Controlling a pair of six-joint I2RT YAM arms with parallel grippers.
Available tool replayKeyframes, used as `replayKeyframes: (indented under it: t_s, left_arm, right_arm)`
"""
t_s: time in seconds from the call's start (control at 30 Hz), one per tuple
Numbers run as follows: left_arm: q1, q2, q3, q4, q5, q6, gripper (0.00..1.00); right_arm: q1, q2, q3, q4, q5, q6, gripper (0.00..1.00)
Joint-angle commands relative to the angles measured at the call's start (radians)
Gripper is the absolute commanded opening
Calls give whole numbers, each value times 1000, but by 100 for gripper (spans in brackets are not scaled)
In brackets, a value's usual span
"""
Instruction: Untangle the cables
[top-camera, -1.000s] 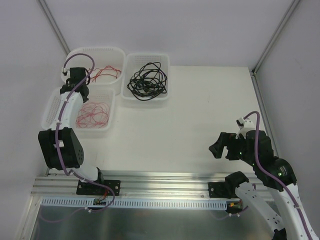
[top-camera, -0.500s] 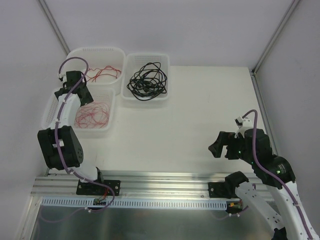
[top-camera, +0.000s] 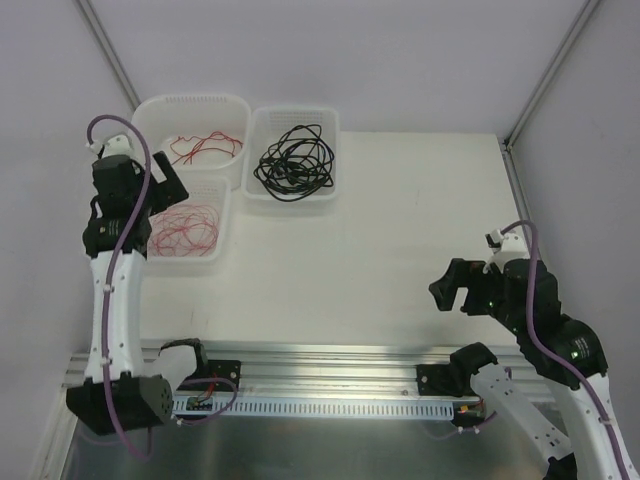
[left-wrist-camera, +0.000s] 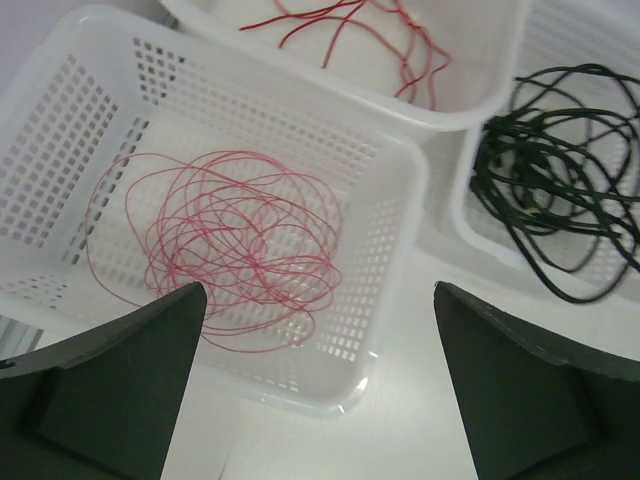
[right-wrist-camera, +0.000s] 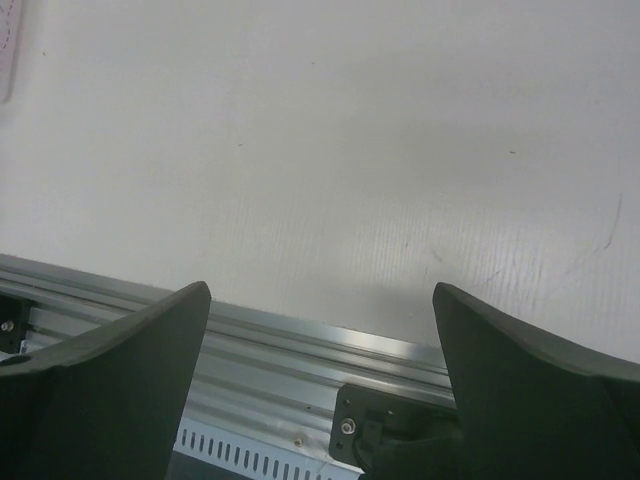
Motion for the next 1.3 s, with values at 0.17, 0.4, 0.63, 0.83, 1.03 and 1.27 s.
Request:
replayKeyframes:
  t_s: [0.17, 0.4, 0.63, 0.83, 1.03, 1.27]
  left_arm:
    - [-4, -486, -85, -119, 263, -3, 99]
    - [-18, -729, -42, -372, 222, 50, 99]
    - [-211, -903, -74, -477, 58, 20, 99]
    - [-298, -1026, -79, -506, -39, 10, 99]
    - [-318, -1129, -111, -512, -80, -8, 99]
    - [-318, -1216, -136, -511, -182, -40, 99]
  right_arm:
    - [3, -77, 133, -36, 189, -112, 100]
    - [3, -218, 151, -22, 312, -172, 99]
    - [1, -358, 113, -45, 303, -206, 100]
    - [0, -422, 87, -52, 347, -197, 99]
    - [0, -462, 70, -67, 364, -209, 100]
    - [1, -499, 53, -62, 374, -212, 100]
